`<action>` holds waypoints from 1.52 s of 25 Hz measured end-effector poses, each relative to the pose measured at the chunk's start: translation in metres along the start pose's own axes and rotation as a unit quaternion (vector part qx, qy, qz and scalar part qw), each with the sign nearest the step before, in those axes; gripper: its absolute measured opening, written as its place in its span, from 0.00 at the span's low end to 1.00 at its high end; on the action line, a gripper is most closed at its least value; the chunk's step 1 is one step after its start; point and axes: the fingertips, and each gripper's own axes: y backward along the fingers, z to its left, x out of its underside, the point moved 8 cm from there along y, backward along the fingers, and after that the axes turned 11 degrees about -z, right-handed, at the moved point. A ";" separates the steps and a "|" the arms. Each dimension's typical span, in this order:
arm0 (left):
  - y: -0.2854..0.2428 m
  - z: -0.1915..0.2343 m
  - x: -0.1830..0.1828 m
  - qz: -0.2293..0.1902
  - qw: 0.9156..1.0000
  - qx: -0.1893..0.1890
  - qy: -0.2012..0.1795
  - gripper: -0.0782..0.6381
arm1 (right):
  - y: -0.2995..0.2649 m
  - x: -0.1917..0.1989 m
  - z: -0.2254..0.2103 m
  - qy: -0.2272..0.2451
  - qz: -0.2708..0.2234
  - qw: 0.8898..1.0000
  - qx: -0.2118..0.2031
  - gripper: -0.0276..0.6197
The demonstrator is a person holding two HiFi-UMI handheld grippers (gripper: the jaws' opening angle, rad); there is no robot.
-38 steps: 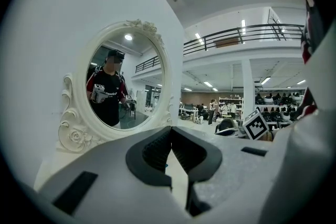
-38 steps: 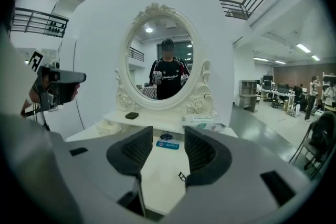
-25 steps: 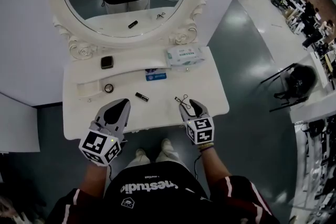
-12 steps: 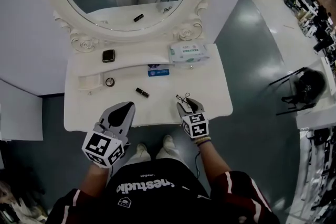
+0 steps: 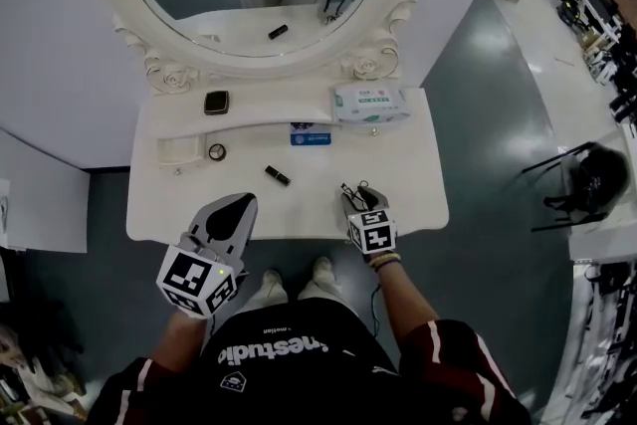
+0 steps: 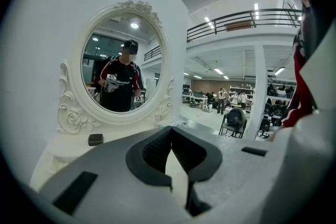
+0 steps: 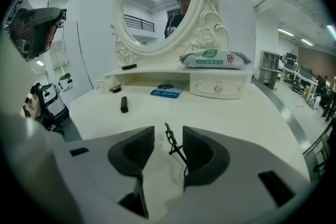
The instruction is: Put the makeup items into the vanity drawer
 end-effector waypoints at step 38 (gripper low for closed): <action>0.001 0.007 0.004 0.002 1.000 -0.025 -0.002 0.12 | -0.022 0.007 -0.016 0.047 0.024 0.999 0.004 0.09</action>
